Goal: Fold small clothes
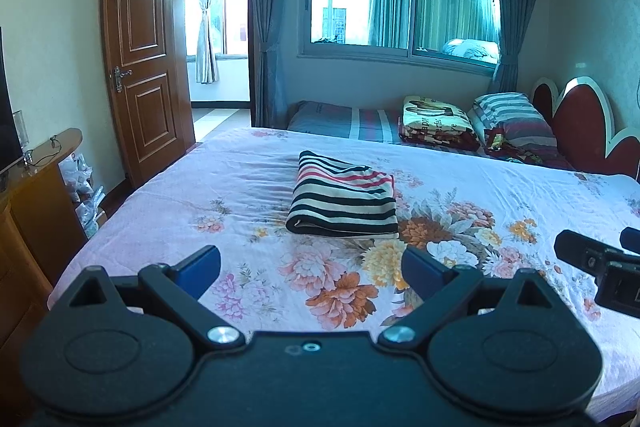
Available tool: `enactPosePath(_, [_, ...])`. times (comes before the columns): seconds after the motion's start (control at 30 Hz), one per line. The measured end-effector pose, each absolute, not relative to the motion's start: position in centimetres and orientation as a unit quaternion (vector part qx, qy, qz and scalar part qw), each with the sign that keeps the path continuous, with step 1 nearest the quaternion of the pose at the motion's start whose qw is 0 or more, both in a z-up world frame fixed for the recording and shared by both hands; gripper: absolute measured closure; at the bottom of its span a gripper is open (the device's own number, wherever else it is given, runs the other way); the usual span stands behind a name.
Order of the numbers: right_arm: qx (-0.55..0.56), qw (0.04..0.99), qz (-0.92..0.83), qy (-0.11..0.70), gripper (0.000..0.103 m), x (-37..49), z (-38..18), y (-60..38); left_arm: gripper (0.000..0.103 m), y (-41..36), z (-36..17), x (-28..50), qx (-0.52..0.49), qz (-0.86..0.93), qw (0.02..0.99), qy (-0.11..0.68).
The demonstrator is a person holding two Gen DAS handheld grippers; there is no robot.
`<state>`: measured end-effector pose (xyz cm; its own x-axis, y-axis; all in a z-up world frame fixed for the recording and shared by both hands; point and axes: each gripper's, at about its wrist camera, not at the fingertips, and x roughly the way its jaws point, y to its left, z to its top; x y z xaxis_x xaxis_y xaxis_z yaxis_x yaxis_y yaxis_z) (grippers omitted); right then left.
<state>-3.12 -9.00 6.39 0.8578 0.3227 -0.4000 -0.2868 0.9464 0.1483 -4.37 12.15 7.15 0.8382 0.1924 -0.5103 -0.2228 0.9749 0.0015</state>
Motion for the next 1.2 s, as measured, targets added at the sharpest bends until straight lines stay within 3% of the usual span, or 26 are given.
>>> enactPosePath(1.2, [0.036, 0.959, 0.167, 0.226, 0.000, -2.12, 5.66, -8.04, 0.006, 12.86, 6.59, -3.60, -0.034, 0.107, 0.956, 0.272])
